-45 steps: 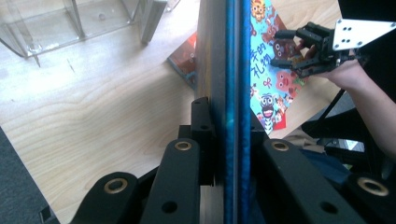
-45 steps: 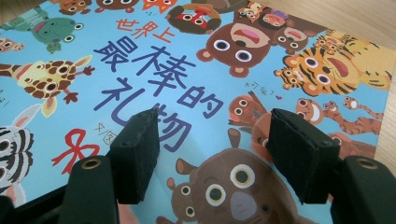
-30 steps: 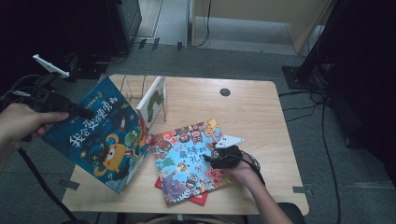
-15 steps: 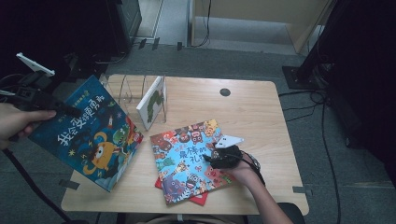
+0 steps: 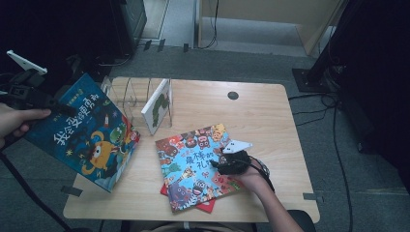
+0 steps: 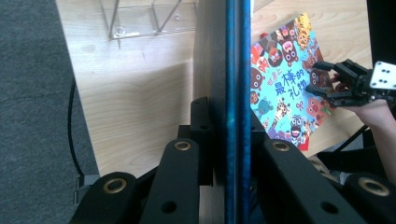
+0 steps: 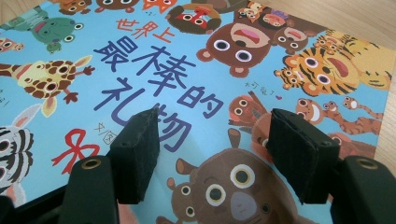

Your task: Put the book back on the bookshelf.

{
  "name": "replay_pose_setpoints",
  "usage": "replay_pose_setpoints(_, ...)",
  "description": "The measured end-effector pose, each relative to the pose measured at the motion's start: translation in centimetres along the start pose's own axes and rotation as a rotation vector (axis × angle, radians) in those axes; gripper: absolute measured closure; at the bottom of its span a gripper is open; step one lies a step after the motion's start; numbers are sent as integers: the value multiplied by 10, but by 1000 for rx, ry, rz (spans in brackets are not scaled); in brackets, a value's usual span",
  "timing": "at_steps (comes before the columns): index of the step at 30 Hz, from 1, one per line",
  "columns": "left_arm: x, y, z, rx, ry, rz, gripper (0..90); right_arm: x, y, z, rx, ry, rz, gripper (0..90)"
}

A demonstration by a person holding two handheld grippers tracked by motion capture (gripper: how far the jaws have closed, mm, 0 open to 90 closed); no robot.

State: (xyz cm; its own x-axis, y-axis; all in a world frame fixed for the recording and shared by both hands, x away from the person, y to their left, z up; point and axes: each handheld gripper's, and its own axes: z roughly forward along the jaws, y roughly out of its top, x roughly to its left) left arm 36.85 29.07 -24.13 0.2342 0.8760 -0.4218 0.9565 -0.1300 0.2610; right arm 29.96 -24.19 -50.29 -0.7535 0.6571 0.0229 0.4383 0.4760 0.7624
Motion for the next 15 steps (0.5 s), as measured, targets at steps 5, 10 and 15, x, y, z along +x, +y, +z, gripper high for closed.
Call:
replay_pose_setpoints(5,3,7,1,-1,14,-17,818,0,0,0,1,-1,-2,341)
replay_pose_setpoints(10,5,11,-4,-3,30,-33,820,0,0,0,0,-1,-1,341)
replay_pose_setpoints(15,7,17,-8,-20,50,-53,819,0,0,0,-2,3,-7,362)
